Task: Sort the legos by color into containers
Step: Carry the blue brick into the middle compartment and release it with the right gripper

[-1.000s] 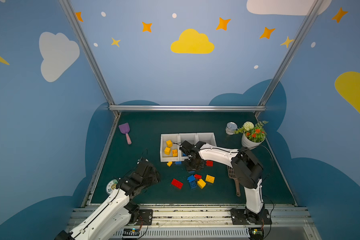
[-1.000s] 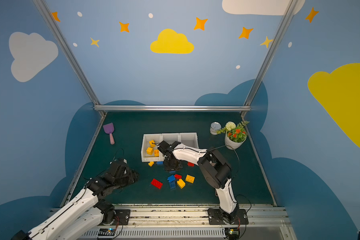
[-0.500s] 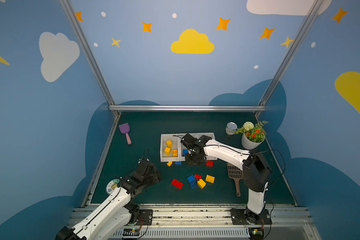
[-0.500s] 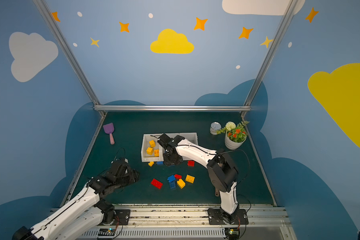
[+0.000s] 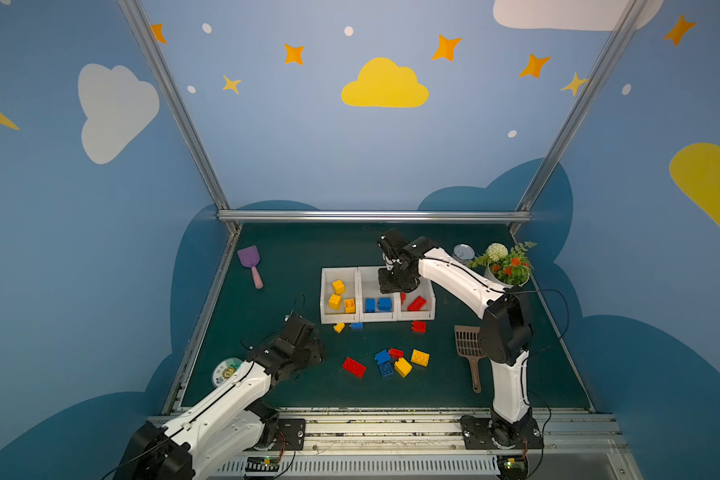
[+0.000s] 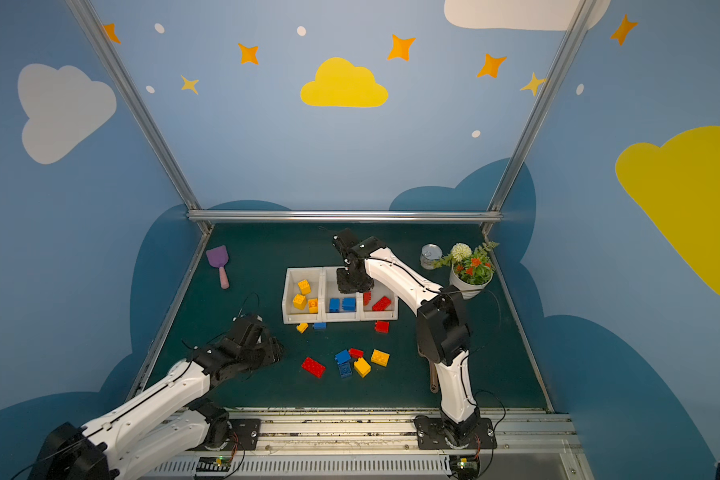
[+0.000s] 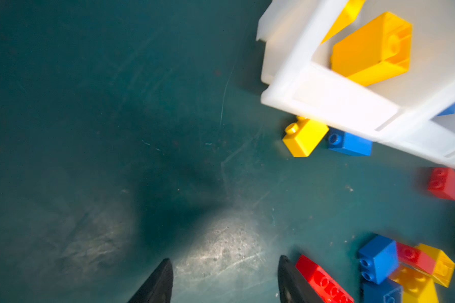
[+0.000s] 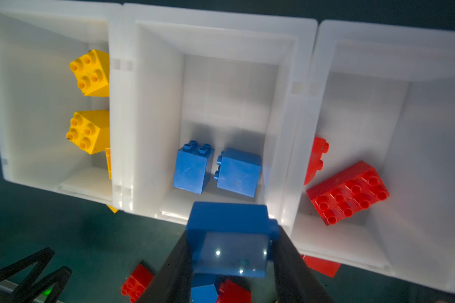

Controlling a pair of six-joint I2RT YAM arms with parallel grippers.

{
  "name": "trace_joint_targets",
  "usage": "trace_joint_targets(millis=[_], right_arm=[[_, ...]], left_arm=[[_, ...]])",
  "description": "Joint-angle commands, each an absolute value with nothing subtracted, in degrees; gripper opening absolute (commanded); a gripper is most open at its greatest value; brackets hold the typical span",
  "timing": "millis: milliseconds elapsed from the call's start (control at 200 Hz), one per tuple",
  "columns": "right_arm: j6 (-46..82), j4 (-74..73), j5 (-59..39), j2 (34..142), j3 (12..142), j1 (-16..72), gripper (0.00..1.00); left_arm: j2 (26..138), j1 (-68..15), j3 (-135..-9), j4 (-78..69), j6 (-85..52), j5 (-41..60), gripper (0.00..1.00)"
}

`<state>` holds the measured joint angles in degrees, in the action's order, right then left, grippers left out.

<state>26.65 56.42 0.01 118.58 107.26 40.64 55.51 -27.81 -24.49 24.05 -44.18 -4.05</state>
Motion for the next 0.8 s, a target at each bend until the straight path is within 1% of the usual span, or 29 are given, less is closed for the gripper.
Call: trace_joint_targets(millis=[0,410,456,541,581,671,791], right_arm=[[24.7,59.6,-1.2,121.5,111.2,40.4,0.42],[25.1,59.2,-3.1,125.2,114.7,39.3,0.47],[25.2,59.3,-3.2,125.5,115.0,39.3,0.5],[25.3,60.2,-3.2,125.7,115.8,39.3,0.65],[25.5,60.9,-2.9,125.6,116.4,39.3,0.68],[25.8,61.7,-2.3,124.6,116.8,39.3,0.71],[26.4,62.1,-1.1,121.6,115.7,39.5,0.71]], left_arm=[[58.1,-28.0,-26.1,21.6,-43.2,-3.3,0.64],[63.4,-28.0,-27.4,19.7,-42.3,-2.2,0.64],[63.8,-28.1,-27.6,19.5,-42.3,-2.0,0.64],[63.8,-28.2,-27.8,19.4,-42.3,-1.9,0.64],[63.8,-28.3,-28.0,19.4,-42.1,-1.7,0.64],[63.6,-28.7,-28.4,19.8,-41.8,-1.7,0.64],[63.3,-30.0,-29.2,20.5,-41.3,-2.3,0.64]])
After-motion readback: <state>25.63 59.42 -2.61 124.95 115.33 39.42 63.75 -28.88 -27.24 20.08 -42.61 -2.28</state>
